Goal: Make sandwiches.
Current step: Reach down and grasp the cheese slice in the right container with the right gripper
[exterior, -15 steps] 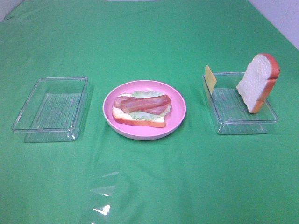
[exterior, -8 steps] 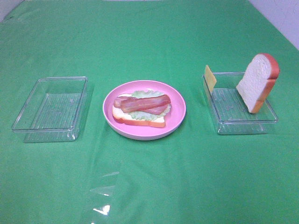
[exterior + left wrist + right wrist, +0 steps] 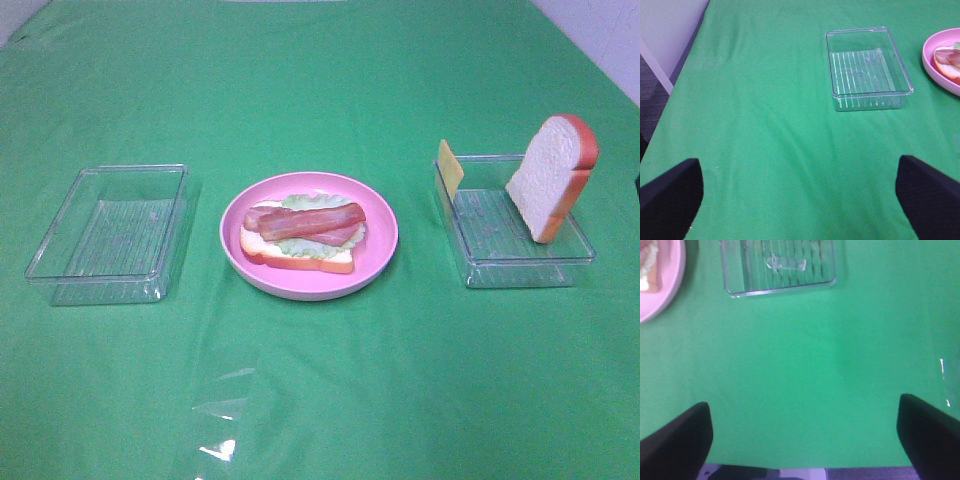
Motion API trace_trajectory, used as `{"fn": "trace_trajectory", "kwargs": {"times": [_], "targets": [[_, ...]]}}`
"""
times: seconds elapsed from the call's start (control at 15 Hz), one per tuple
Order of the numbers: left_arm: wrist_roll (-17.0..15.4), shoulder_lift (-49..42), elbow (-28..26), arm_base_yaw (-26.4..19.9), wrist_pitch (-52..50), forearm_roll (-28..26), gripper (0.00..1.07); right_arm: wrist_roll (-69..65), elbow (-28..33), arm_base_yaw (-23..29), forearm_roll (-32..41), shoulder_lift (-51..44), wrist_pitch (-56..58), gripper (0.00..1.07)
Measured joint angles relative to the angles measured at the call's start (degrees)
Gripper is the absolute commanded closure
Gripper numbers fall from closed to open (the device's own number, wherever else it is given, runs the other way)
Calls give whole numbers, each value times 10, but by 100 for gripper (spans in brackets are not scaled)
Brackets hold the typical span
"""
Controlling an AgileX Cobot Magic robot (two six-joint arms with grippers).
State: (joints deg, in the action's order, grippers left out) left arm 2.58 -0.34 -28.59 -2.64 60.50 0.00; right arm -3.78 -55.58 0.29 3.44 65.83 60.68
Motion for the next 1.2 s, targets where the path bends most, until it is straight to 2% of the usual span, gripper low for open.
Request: {"fn": "trace_trajectory", "kwargs": {"times": [0.13,0.4,0.6,0.8,1.2], "targets": [[0,0,0,0,0,0,9,2,-64,6,28,63,0,12],[-1,0,0,0,0,0,9,-9,-179,99,37,211,0,12],[-1,0,0,0,0,0,9,-17,-272,123,51,316,2,12],[-1,0,0,0,0,0,9,-19,-300,123,54,343,-2,12],[-1,0,0,0,0,0,9,-19,-314,123,53,359,-14,12]]}}
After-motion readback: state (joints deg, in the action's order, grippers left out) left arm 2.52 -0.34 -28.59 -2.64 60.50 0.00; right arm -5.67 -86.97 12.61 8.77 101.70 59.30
